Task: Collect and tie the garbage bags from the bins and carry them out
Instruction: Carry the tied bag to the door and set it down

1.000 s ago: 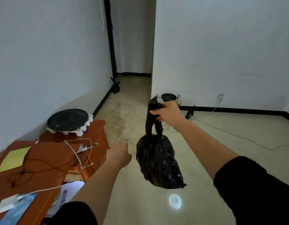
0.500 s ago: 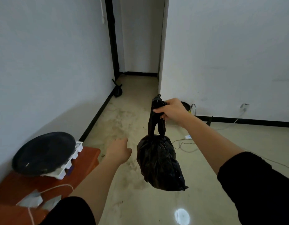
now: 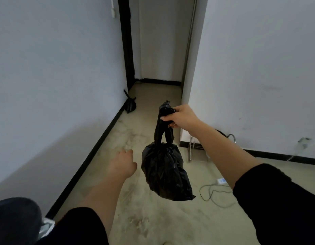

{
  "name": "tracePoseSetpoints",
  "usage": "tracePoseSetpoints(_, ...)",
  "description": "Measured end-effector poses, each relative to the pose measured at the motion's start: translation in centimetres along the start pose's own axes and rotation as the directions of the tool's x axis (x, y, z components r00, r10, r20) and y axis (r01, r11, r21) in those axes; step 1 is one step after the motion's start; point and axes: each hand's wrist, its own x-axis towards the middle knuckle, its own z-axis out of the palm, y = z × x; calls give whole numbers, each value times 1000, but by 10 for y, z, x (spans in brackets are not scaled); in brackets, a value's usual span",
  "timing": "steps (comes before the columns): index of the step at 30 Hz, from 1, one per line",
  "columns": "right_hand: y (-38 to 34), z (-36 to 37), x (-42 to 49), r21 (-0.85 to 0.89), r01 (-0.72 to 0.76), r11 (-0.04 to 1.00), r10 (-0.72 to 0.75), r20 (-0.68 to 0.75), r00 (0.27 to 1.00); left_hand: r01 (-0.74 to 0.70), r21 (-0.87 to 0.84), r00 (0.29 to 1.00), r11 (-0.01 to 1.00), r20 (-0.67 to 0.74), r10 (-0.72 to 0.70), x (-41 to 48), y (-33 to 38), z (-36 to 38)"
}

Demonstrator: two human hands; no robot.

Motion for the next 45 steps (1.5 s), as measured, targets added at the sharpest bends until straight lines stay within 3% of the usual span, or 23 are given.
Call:
tracePoseSetpoints(11, -8, -6, 313, -10, 19, 1000, -18, 46, 999, 89, 36, 995, 995, -48, -87, 278, 10, -54)
tracePoseSetpoints(22, -36, 20, 643, -104, 28, 994, -14, 134, 991, 103, 136, 995, 985, -20, -101, 591, -52, -108)
tracePoseSetpoints(30, -57, 44, 838, -15, -3, 1000, 6, 151, 989, 94, 67, 996, 993, -10, -94, 785, -77, -149)
tracePoseSetpoints(36, -54, 78, 997, -28, -14, 1000, 21, 267, 963, 112, -4, 990, 994, -82, -112, 938, -100, -165)
tracePoseSetpoints(45, -38, 139, 1213, -54, -66, 996, 81, 357, 930, 161, 195, 986, 968, 10, -166, 1111, -144, -182)
